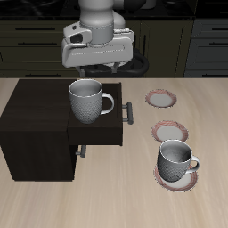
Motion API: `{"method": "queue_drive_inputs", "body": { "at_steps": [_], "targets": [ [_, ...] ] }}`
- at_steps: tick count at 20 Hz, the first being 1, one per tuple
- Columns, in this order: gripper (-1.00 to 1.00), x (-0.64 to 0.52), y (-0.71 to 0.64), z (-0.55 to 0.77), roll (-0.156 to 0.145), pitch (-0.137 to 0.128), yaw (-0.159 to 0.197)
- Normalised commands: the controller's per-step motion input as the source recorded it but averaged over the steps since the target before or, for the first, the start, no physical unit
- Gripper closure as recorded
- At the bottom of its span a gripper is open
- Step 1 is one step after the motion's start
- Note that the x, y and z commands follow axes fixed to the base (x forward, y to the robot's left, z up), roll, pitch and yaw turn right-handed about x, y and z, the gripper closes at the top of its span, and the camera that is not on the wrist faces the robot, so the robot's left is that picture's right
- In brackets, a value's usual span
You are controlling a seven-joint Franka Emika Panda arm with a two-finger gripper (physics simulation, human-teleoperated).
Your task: Place the porcelain mug that is in the drawer onto the top of the cabinet and close the drawer
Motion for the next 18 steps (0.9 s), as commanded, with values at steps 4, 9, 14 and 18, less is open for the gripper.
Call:
{"method": "queue_drive_inputs", "body": {
  "at_steps": [4,9,14,18],
  "targets": [
    [-1.00,0.10,0.15,-0.31,0.019,0.032,0.016],
    [-1.00,0.05,0.07,-0.27,0.009,0.026,-0.019],
    [-1.00,0.05,-0.08,-0.25,-0.022,0.038,-0.025],
    [1.00,-0.02,-0.08,-0.17,-0.003,0.024,-0.054]
  ]
}}
